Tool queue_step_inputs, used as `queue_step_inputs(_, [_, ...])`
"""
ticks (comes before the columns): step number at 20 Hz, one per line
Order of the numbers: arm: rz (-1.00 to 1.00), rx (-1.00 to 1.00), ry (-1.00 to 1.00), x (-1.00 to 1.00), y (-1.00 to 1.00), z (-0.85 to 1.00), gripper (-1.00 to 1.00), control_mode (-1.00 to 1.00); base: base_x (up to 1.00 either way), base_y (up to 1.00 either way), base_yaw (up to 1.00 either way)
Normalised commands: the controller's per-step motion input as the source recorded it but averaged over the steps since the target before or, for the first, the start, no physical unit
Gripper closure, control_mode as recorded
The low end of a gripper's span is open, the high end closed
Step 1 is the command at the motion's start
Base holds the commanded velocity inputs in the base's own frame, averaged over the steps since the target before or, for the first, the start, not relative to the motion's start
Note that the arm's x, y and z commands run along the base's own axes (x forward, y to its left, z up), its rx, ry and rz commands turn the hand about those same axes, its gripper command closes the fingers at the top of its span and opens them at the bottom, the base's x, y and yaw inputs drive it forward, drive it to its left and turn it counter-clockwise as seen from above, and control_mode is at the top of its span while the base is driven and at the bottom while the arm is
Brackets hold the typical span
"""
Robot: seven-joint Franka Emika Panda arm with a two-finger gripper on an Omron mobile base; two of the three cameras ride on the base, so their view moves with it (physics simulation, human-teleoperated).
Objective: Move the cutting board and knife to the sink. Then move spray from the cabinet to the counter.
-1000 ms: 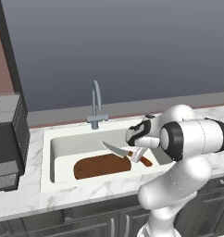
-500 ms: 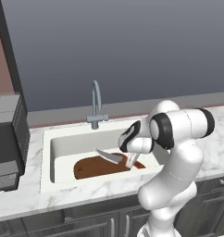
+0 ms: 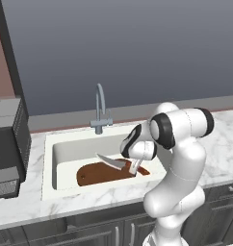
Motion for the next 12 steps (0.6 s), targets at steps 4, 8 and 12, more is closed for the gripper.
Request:
queue_step_inputs(4, [0.00,0.00,-0.03,0.03,0.00,0.00,-1.00,-1.00,0.00,0.00,0.00])
queue_step_inputs(8, [0.00,0.00,0.00,0.03,0.00,0.00,-1.00,-1.00,0.00,0.00,0.00])
queue_step_inputs(12, [-0.02,0.00,-0.03,0.01,-0.03,0.13,-1.00,-1.00,0.00,0.00,0.00])
